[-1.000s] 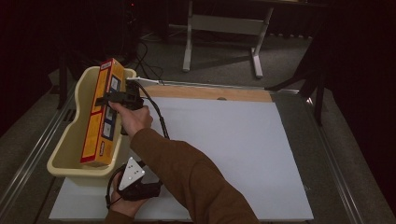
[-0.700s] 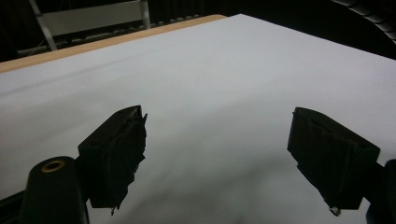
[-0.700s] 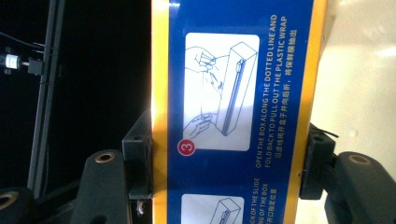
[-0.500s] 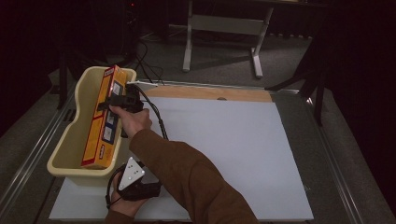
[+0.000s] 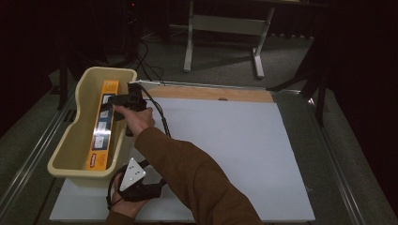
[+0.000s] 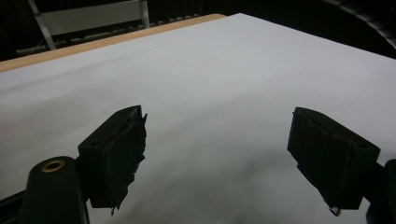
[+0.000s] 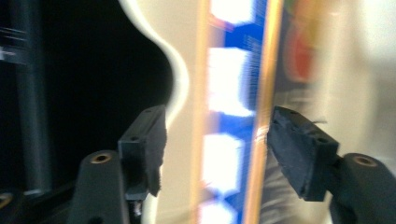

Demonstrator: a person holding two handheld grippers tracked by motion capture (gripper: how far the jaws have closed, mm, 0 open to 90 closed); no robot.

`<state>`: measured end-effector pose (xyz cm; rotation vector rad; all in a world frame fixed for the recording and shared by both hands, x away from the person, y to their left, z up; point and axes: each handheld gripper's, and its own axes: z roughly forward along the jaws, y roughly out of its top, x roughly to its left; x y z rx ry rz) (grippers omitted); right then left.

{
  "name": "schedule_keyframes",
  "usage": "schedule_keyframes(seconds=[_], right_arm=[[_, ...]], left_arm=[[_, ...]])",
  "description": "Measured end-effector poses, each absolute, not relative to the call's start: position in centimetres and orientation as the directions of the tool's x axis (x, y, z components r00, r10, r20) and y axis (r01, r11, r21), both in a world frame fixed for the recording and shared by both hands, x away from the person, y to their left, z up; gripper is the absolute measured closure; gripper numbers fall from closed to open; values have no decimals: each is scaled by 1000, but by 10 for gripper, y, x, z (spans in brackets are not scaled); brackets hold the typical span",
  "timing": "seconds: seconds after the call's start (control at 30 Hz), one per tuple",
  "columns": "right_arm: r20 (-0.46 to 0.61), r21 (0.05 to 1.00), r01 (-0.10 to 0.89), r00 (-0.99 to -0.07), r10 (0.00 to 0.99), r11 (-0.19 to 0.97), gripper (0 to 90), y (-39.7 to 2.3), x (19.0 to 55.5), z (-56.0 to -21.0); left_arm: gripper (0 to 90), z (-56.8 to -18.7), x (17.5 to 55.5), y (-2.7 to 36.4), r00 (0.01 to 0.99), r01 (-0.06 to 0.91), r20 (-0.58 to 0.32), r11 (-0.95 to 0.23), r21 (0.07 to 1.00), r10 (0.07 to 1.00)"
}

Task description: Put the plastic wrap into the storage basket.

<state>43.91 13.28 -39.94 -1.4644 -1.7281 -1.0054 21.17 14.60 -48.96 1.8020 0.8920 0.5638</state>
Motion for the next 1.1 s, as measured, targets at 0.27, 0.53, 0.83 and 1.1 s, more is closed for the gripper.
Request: schedule_keyframes(seconds=[0.27,0.53,0.83,1.1], right_arm=[[825,207,966,-257,504,154,446,124,437,-378],[747,352,891,-453,488,287,391,110,433,-374],[610,505,789,-614,501,351,391,72,423,-362],[478,582,704,-701,529,407,387,26,406,-366]], left_arm=[[190,-490,211,144,621,315,-17,-229,921,784],[191,-491,210,148,608,323,-24,-219,921,793],[191,-492,211,150,600,328,-31,-210,921,800],[190,-492,213,148,610,328,-39,-208,921,791]])
